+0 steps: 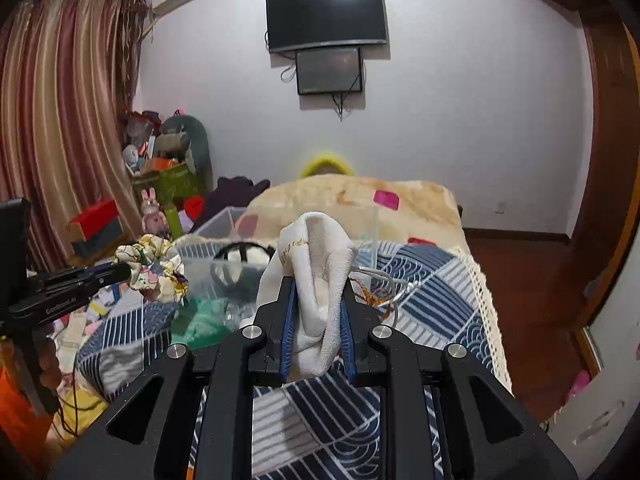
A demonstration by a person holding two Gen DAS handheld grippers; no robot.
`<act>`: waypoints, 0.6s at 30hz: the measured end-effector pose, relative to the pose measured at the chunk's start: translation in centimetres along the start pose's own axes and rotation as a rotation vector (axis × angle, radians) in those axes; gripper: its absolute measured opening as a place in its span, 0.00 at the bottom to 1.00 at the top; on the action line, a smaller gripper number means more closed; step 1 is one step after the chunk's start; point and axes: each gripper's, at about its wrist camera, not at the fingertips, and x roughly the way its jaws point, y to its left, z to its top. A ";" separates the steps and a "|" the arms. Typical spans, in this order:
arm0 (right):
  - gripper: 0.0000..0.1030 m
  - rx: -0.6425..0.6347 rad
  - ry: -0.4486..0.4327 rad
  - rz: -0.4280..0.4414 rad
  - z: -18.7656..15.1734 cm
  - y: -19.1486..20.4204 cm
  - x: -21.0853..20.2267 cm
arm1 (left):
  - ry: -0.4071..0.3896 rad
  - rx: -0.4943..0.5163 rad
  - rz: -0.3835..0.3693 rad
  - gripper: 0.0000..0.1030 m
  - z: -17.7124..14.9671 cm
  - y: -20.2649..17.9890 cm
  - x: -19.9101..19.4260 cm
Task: Organize soft objects
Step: 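Grasp the white cloth with the right gripper while the left grasps the floral scrunchie, then place the scrunchie in the box with the left gripper while the right drops the white cloth in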
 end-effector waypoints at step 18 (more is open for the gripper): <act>0.17 -0.032 -0.089 -0.003 2.9 1.4 1.8 | -0.126 -0.004 -0.028 0.09 4.7 -0.9 0.8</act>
